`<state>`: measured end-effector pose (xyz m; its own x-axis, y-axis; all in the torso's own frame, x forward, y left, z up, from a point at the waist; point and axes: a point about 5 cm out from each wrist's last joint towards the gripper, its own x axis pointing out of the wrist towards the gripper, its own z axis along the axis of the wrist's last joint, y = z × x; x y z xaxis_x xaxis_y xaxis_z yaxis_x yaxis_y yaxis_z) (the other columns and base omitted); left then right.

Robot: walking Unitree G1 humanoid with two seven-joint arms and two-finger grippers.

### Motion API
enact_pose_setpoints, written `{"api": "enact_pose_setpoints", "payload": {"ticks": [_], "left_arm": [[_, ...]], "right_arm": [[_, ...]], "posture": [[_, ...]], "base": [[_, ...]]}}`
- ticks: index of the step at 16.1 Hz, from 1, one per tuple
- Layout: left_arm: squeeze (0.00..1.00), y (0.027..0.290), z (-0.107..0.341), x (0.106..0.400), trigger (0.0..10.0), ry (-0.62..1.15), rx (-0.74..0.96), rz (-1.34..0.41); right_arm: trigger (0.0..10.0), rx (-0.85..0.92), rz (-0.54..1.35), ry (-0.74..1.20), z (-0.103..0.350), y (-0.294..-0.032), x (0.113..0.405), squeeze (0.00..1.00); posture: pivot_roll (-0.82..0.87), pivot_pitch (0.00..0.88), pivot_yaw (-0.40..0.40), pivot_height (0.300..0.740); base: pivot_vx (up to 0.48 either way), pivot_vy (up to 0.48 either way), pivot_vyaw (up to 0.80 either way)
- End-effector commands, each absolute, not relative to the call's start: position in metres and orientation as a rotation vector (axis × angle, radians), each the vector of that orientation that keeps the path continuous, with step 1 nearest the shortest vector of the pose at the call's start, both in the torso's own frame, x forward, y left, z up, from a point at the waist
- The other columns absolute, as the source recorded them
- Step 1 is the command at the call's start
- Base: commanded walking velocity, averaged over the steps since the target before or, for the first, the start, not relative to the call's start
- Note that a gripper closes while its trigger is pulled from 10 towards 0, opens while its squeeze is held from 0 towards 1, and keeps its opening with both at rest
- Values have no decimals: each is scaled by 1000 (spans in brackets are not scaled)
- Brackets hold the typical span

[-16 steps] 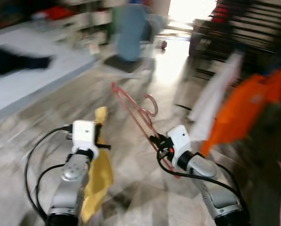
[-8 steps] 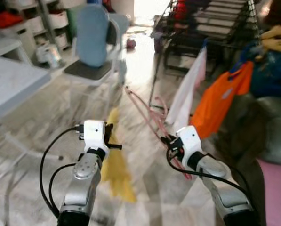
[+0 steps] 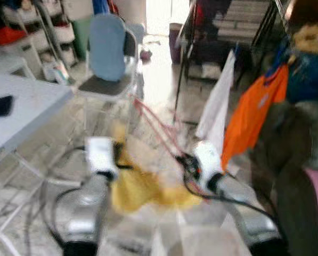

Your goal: Hang hanger

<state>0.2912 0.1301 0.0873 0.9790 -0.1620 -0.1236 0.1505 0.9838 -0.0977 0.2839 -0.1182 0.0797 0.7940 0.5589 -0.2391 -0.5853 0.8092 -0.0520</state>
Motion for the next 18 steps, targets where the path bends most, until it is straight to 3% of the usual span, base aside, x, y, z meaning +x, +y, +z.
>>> {"api": "enact_pose_setpoints", "payload": {"ticks": [1, 3, 8, 18], "left_arm": [[0, 136, 97, 294, 10000, 93, -78, -153], [0, 134, 99, 293, 10000, 82, -57, -185], [0, 126, 99, 292, 10000, 80, -42, -235], [0, 115, 95, 292, 10000, 78, -31, -309]], "right_arm": [[10000, -123, 618, 177, 89, -113, 288, 0], [10000, -124, 611, 176, 89, -113, 289, 0], [10000, -121, 609, 179, 88, -112, 289, 0], [10000, -76, 533, 157, 83, -101, 303, 0]], "posture": [[-120, 0, 1, 740], [-119, 0, 1, 740], [-113, 0, 4, 740], [-89, 0, 29, 740]], "base": [[0, 480, 0], [0, 480, 0], [0, 480, -800], [0, 0, 0]]}}
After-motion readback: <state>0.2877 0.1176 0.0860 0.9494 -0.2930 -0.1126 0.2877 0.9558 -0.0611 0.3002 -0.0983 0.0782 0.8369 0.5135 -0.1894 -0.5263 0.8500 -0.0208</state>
